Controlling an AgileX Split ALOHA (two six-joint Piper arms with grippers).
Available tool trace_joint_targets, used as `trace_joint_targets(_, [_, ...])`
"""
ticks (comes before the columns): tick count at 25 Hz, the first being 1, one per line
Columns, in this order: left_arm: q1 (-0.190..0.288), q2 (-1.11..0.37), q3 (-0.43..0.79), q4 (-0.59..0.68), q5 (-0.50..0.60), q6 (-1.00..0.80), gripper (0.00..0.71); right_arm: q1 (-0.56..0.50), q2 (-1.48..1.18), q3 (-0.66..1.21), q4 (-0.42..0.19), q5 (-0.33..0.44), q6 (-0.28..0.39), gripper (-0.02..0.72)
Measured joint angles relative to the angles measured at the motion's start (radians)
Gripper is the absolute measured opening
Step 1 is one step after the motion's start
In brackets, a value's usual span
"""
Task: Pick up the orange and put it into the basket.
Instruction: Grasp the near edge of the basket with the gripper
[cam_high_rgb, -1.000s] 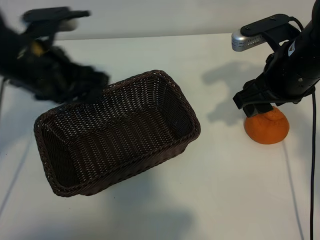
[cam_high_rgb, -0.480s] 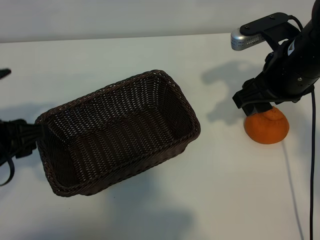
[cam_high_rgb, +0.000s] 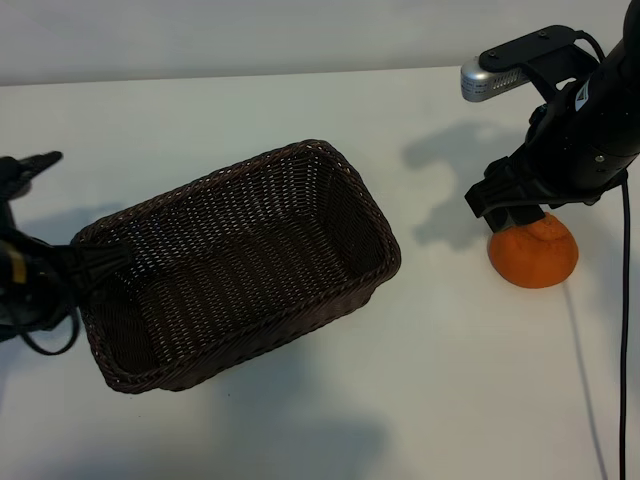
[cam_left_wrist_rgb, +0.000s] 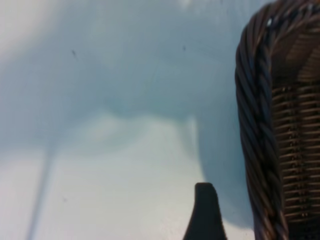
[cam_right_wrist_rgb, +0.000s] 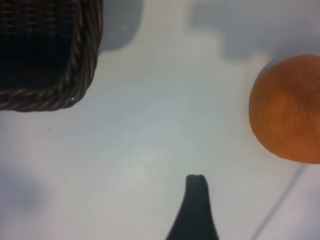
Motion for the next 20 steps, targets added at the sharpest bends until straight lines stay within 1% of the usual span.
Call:
trace_joint_targets(4, [0.0, 0.068, 0.0, -0.01, -0.016, -0.001, 0.558, 0.0, 0.0, 0.0, 0.0, 0.0, -0.005, 0.571])
trace_joint_targets(12, [0.0, 0.206, 0.0, -0.112, -0.133, 0.056, 0.559, 0.0, 0.0, 0.0, 0.0, 0.0, -0.01, 0.571])
trace_joint_targets(20, [0.0, 0.276, 0.0, -0.135, -0.145, 0.065, 0.56, 0.0, 0.0, 0.0, 0.0, 0.001, -0.011, 0.571])
